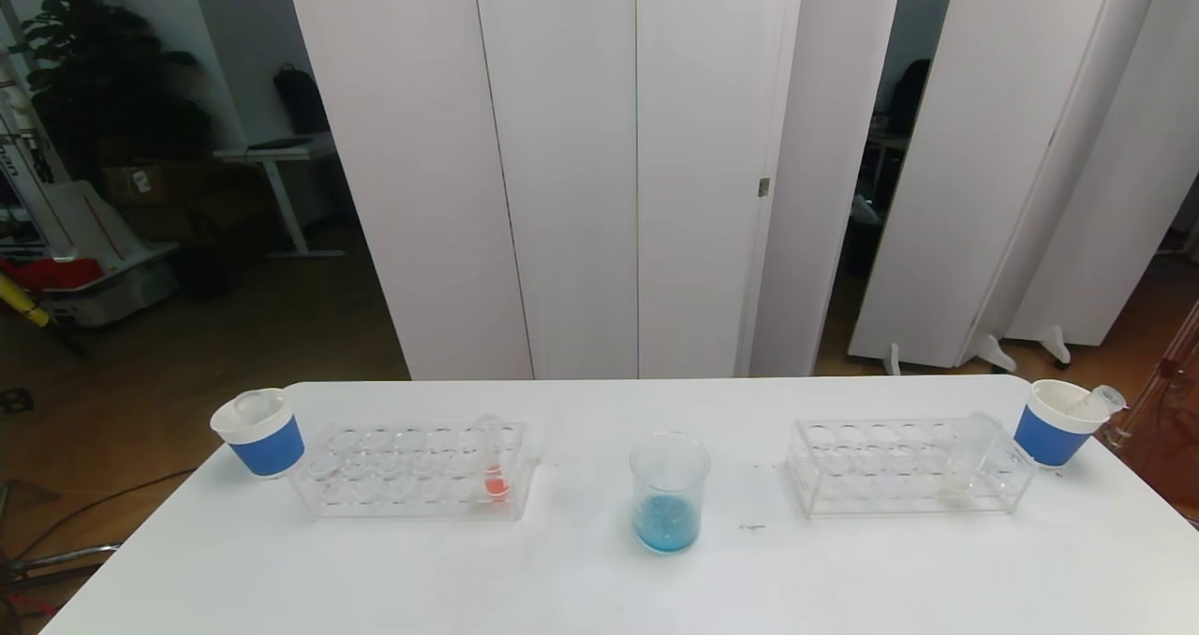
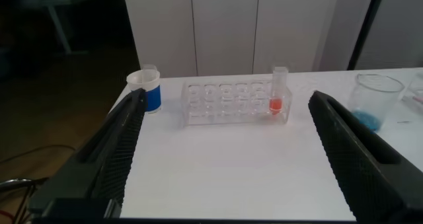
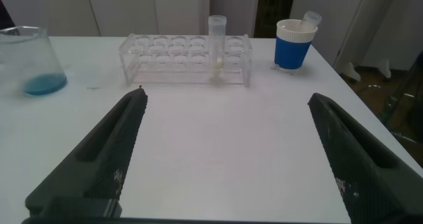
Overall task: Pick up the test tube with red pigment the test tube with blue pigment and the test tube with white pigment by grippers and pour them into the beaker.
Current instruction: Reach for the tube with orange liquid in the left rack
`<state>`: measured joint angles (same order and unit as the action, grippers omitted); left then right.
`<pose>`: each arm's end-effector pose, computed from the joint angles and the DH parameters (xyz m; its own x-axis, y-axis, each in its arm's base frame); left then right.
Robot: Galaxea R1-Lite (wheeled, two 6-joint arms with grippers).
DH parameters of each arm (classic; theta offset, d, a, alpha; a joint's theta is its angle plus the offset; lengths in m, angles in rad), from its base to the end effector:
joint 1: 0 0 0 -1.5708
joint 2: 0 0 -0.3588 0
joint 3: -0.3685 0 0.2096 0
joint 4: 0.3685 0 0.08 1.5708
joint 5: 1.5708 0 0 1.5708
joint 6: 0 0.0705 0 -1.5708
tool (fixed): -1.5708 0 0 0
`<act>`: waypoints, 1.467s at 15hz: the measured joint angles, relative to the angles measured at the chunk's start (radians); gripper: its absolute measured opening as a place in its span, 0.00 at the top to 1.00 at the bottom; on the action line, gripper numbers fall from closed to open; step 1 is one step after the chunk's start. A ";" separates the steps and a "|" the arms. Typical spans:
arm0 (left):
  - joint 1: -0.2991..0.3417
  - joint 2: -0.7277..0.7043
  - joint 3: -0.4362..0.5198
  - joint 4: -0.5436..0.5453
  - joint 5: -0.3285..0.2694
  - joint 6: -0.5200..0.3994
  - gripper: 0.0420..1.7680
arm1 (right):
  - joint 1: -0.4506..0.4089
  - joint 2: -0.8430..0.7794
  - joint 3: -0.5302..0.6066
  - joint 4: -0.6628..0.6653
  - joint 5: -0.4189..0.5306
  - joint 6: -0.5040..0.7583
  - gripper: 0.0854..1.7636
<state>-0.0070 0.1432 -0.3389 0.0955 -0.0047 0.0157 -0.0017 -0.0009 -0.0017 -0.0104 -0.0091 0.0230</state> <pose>-0.0283 -0.0001 0.1783 0.9949 -0.0117 0.1000 0.0101 0.9998 0.0161 -0.0130 -0.0006 0.0776 0.9999 -0.0108 0.0130 0.0105 0.9997 0.0231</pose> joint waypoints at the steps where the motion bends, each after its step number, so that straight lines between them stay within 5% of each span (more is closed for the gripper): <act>1: -0.009 0.043 -0.035 -0.001 0.000 -0.014 0.01 | 0.000 0.000 0.000 0.000 0.000 0.000 0.01; 9: -0.034 0.425 -0.194 -0.176 0.008 -0.106 0.01 | 0.000 0.000 0.000 0.000 0.000 0.000 0.01; 22: -0.167 1.021 -0.113 -0.680 0.012 -0.104 0.01 | 0.000 0.000 0.000 0.000 0.000 0.000 0.01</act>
<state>-0.1745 1.1643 -0.4517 -0.5840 0.0072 -0.0885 -0.0017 -0.0009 -0.0017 -0.0100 -0.0091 0.0230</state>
